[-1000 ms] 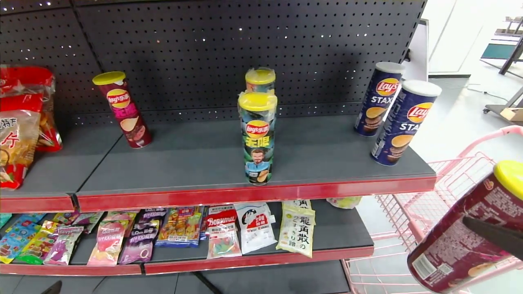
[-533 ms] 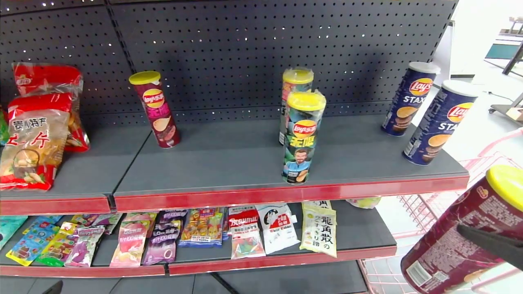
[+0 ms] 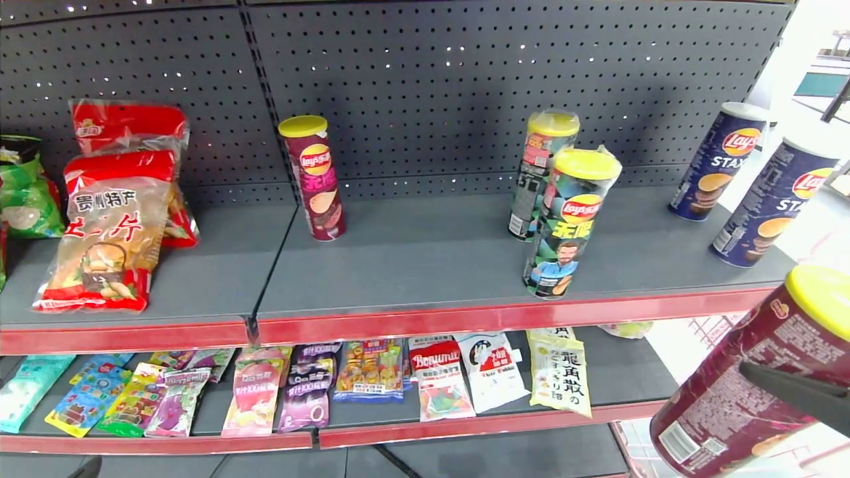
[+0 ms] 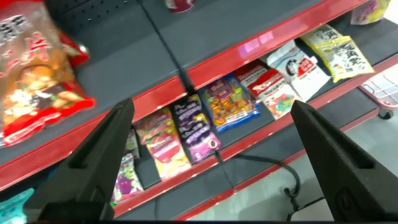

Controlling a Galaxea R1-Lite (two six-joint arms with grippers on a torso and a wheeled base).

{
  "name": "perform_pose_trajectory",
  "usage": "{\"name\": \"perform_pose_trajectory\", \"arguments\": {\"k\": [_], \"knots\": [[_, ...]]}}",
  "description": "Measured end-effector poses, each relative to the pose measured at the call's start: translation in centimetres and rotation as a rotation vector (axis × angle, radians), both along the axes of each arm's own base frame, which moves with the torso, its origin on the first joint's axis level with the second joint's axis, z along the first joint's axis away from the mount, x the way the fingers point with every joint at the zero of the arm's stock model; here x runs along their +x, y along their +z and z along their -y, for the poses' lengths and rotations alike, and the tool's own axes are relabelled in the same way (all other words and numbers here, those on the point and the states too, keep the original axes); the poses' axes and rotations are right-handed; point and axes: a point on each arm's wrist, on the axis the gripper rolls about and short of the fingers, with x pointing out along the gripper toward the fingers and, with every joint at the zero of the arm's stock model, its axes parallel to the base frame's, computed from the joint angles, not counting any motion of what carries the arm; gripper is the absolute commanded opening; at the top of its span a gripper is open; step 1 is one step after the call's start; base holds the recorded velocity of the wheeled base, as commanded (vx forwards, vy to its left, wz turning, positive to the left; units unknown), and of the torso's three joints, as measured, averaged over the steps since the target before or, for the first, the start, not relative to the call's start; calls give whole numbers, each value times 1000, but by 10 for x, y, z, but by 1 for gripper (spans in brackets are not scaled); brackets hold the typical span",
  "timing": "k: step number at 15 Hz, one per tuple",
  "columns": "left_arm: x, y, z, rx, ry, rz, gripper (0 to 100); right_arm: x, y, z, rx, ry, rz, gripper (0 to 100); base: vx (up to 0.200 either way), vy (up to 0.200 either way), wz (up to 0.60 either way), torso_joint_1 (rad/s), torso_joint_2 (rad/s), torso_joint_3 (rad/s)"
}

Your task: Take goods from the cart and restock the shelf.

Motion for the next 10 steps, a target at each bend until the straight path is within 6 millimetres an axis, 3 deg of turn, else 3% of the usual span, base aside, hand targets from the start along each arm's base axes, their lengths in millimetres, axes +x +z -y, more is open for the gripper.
{"name": "perform_pose_trajectory", "arguments": {"k": [10], "knots": [[0,-2,0,18,-4,-4,100,-3,0,-4,-1,56,6,0,0,200,0,3,1,3]]}}
